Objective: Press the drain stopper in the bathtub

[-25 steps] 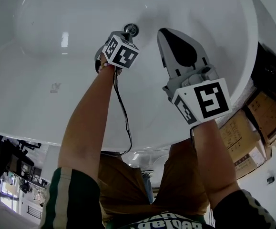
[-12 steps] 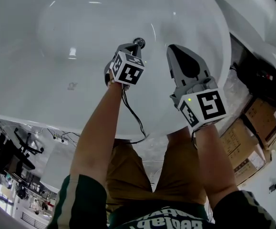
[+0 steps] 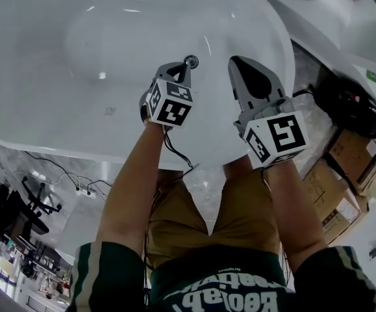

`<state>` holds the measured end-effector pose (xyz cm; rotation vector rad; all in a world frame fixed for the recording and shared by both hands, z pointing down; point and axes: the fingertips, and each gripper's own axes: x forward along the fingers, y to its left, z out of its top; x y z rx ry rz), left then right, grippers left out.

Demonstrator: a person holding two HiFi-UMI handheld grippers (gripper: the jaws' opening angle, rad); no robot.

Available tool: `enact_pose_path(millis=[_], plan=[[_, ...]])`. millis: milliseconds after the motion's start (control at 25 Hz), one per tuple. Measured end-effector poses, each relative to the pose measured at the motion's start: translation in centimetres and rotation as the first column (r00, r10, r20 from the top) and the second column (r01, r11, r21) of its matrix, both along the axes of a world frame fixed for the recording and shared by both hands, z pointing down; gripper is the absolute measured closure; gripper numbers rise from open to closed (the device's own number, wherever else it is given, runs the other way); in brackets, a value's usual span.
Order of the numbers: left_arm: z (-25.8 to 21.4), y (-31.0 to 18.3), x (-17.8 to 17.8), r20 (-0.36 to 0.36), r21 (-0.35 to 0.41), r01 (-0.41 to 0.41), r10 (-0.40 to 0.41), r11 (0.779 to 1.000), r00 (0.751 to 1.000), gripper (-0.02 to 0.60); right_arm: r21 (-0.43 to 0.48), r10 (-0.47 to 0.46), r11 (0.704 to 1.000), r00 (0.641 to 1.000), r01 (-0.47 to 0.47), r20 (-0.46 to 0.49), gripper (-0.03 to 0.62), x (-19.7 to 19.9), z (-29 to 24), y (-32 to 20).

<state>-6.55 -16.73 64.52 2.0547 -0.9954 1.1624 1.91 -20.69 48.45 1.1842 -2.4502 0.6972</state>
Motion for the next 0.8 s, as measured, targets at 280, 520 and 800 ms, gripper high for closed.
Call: enact_pose_path(millis=[280,520,800], plan=[[-10.1,-0.4,-0.9,-0.044,0.14,0.038,-0.032,0.989,0.999,0.575,0.093,-0.086,0.992,0.996,0.089,-0.037,0.582,-1.4,-7.1,0.6],[-20.2,-1.3,-1.8,-0.089,0.271,0.09,-0.068,0.958,0.994,0.575,0.139,-0.11,0.983,0.992,0.116,-0.057,0.582,-1.8,-13.4,1.1],[-31.9,-2.6,-2.3,-0.162,0.403,0.159,-0.101,0.901,0.982,0.575,0.213,-0.085,0.973,0.996,0.092,-0.042,0.582,-1.6,-21.8,1.6]])
